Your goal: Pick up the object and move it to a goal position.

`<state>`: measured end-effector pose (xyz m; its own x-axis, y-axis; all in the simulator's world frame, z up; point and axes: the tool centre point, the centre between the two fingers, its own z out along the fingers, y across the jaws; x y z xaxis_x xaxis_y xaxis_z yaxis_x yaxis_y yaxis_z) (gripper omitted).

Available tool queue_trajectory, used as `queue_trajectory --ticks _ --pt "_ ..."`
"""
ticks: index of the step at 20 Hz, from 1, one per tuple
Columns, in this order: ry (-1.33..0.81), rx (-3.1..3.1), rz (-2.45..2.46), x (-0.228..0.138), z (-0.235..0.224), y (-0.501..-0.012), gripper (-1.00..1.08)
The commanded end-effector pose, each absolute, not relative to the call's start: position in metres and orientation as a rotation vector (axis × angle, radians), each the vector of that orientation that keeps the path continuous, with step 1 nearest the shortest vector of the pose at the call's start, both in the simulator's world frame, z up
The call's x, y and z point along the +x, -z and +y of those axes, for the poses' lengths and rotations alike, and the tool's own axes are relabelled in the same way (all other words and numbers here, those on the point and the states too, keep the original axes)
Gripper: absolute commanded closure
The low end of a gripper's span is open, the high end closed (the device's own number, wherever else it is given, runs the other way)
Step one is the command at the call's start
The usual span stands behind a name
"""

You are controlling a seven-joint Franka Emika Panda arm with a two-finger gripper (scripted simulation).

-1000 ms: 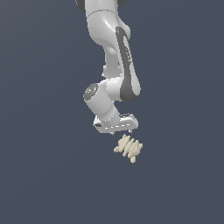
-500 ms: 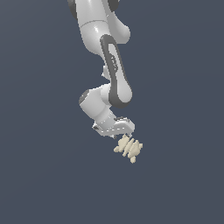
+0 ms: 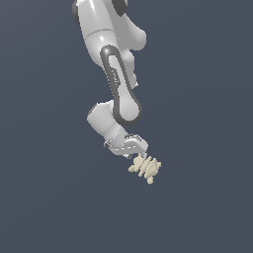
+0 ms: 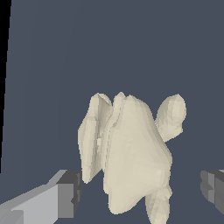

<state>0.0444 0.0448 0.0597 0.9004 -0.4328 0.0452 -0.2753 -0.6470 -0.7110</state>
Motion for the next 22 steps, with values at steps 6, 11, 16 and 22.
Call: queue_trajectory --ticks 6,11,16,22 --pt "0.294 -2.265 0.55 0.047 0.042 -0.058 -1.0" --pt "0.293 -2.266 0.55 0.048 0.043 -0.057 -1.0" --pt "0.293 -2.265 0.551 0.053 0.052 -0.048 -1.0" --pt "0.294 -2.265 0.553 0.056 0.06 -0.04 -1.0"
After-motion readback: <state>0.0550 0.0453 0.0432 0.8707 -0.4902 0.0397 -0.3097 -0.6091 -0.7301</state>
